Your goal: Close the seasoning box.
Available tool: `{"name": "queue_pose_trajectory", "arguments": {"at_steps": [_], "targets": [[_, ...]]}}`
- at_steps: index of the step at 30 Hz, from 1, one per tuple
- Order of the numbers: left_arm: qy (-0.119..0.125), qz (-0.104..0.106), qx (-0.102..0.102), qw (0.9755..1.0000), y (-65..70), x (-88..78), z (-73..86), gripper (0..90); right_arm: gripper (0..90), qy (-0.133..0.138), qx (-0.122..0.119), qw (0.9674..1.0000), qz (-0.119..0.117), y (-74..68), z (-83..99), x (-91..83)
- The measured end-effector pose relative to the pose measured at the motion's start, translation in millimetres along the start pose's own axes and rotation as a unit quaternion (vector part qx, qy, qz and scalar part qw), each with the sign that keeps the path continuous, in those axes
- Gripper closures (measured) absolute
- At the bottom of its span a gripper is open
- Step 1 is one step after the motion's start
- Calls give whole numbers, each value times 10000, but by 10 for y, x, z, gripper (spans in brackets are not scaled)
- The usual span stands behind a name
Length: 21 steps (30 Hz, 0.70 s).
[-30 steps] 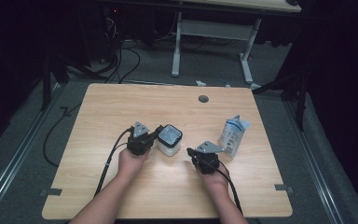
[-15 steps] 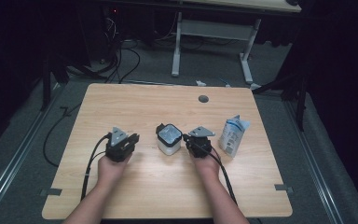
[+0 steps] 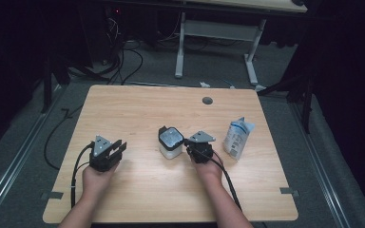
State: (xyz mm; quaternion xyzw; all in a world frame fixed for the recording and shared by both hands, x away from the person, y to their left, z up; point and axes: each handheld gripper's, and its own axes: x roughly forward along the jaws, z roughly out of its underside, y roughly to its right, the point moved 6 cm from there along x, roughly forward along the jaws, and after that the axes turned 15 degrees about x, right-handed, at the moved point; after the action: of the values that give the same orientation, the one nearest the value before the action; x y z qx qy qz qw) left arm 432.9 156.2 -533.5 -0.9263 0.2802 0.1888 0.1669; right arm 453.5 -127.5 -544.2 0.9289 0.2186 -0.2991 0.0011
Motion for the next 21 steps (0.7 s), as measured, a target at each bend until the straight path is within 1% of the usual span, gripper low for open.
{"name": "queue_pose_trajectory", "arguments": {"at_steps": [4,8,13,21], "targets": [[-10,-12,13,10000,5,-11,31,712,900,34,-74,10000,-48,-78,30,-36],[-25,-51,-22,10000,-24,-37,74,706,900,48,-52,9999,-100,-115,69,-79],[-73,-49,-44,10000,-44,-52,124,695,900,60,-31,9999,-137,-157,112,-126],[-51,-57,-38,10000,-41,-68,125,694,900,99,-72,9997,-195,-233,156,-189]]}}
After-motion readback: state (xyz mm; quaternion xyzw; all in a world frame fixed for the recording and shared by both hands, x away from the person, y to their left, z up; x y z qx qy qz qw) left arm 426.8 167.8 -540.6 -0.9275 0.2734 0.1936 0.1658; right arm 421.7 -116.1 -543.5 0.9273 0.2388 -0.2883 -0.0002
